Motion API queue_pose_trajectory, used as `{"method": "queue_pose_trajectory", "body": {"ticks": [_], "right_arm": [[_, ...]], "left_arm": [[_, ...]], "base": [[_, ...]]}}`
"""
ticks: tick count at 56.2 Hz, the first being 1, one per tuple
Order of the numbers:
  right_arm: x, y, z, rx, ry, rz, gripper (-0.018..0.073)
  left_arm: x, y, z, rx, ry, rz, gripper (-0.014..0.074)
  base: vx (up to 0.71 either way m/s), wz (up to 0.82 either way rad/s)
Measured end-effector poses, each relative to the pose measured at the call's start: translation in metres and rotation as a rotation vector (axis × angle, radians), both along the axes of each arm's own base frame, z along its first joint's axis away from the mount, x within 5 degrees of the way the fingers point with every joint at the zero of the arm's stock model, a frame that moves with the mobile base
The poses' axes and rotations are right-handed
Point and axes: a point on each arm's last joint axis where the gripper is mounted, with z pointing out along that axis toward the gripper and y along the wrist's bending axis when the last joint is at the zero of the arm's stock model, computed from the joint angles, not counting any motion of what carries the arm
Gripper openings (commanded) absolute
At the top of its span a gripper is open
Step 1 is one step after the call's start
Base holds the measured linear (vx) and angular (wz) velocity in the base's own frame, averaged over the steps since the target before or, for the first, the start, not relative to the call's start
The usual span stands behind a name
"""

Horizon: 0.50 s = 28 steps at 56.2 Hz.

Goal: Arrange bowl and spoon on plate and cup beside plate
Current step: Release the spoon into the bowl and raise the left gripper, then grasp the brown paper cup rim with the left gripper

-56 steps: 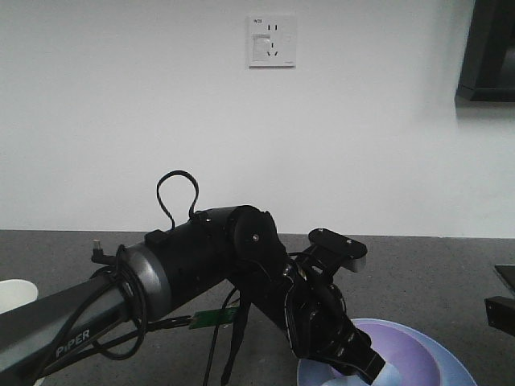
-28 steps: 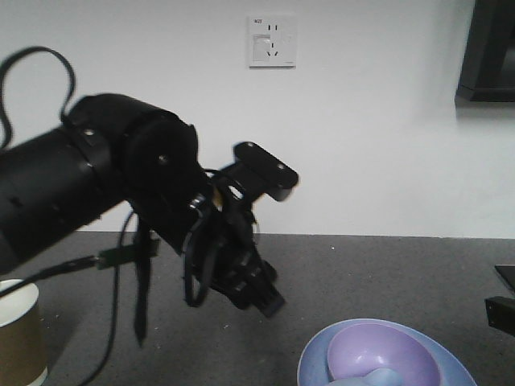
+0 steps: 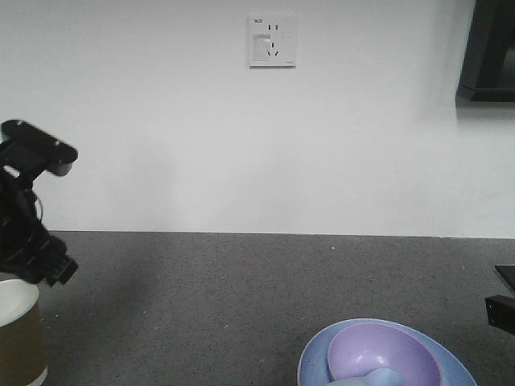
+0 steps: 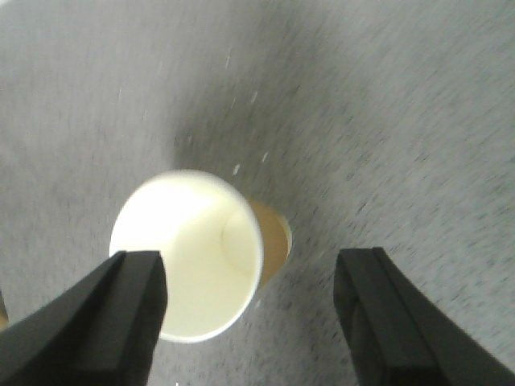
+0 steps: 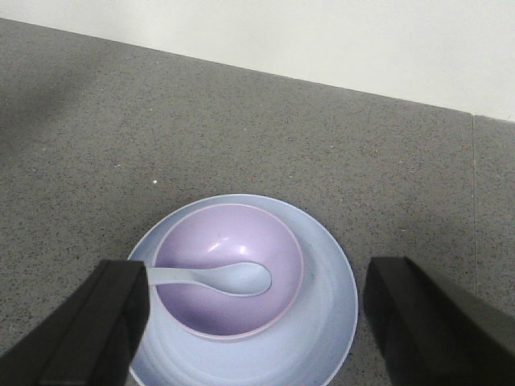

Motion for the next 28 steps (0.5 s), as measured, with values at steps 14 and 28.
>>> {"method": "queue_pose_trajectory", "body": {"ticks": [14, 28], "right_arm": [[0.000, 0.000, 0.001, 0.001, -0.008, -0.002, 0.0589], [0.000, 0.000, 0.001, 0.001, -0.009, -0.003, 0.0589]], "left_arm": [[0.007, 0.018, -0.037, 0.005, 0.046, 0.043, 0.0565], [0.011, 0.014, -0.062, -0.020, 0.096, 0.027, 0.0565]], "base": [[0.00, 0.00], [0.00, 0.00]]}}
